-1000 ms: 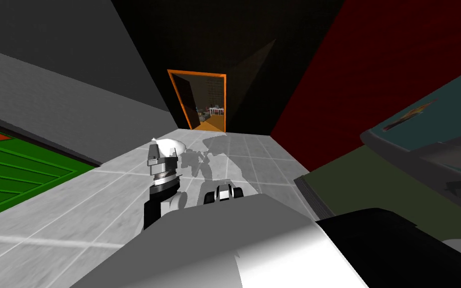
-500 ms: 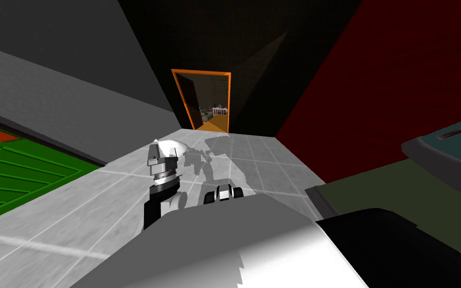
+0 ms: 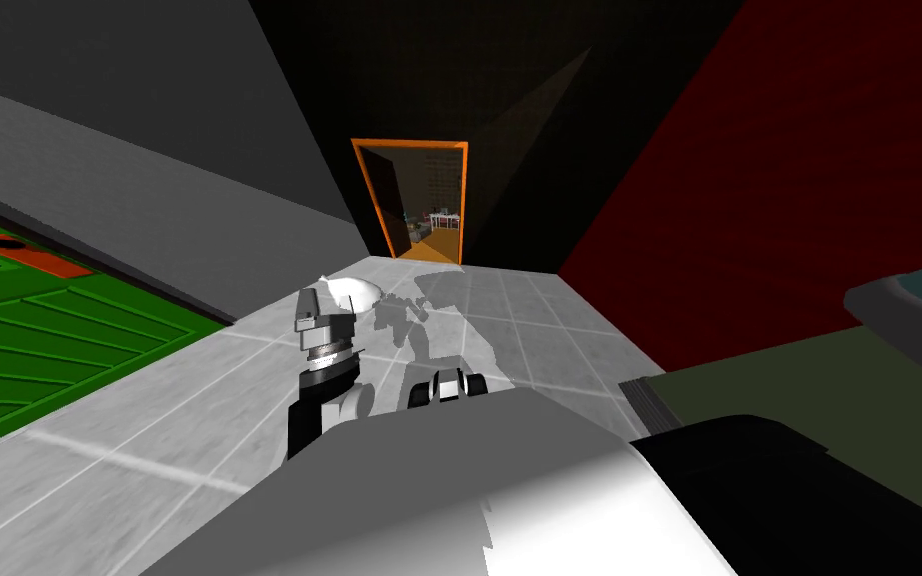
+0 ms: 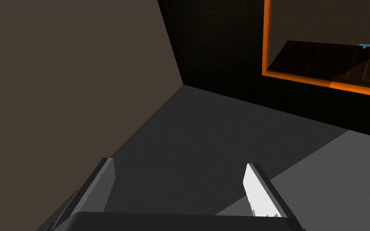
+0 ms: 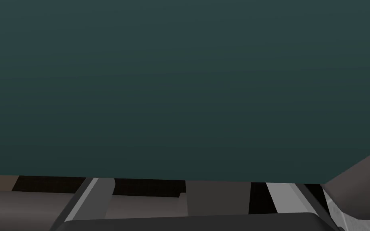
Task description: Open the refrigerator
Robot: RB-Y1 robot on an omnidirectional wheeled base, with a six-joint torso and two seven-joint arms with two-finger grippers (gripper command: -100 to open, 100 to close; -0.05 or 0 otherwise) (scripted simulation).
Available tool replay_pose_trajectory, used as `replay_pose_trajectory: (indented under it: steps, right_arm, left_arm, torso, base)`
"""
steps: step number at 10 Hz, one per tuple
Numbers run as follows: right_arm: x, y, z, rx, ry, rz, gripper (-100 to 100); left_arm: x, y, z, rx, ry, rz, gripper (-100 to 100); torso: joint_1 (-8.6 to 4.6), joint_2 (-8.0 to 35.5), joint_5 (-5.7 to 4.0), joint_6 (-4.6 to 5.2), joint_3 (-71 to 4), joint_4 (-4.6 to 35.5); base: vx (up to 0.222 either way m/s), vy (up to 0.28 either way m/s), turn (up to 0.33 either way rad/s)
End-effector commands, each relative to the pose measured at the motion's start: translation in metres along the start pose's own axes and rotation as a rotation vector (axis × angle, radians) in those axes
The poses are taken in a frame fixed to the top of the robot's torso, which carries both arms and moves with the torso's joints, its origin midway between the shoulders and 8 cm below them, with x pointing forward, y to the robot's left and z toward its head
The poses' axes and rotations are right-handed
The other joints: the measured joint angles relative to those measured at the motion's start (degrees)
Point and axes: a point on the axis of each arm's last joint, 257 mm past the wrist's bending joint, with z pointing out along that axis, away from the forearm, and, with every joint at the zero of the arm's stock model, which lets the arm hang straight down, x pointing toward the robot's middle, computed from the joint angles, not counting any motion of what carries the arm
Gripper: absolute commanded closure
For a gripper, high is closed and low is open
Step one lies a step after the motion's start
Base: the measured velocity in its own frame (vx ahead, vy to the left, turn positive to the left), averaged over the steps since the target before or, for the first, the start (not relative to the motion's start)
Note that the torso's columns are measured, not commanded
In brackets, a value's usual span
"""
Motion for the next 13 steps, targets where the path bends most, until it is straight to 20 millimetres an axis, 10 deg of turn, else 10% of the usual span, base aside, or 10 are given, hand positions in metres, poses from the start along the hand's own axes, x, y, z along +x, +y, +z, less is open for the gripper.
replay_pose_trajectory:
  steps: [1, 8, 9, 13]
  right_arm:
    - [0.008, -0.015, 0.006, 0.000, 0.020, -0.001, -100]
    - [0.013, -0.024, 0.012, -0.027, 0.038, 0.001, -100]
    - [0.014, -0.022, 0.012, -0.034, 0.040, 0.003, 0]
    - [0.015, -0.015, 0.013, -0.052, 0.042, 0.006, 0]
  left_arm:
    - [0.000, 0.000, 0.000, 0.000, 0.000, 0.000, 0]
    - [0.000, 0.000, 0.000, 0.000, 0.000, 0.000, 0]
    - [0.000, 0.000, 0.000, 0.000, 0.000, 0.000, 0]
    - [0.000, 0.000, 0.000, 0.000, 0.000, 0.000, 0]
  torso:
    - [0.04, -0.2, 0.02, -0.05, -0.2, -0.1]
    - [0.30, -0.1, 0.82, -0.07, -0.5, -0.1]
    - [0.40, -0.1, 0.61, -0.06, -0.4, -0.1]
    - [0.35, 0.0, 0.25, -0.03, -0.1, 0.0]
  base:
    - [-0.028, 0.035, 0.063]
    - [-0.009, 0.023, 0.033]
    - [0.000, 0.000, 0.000]
    - [0.001, -0.004, 0.001]
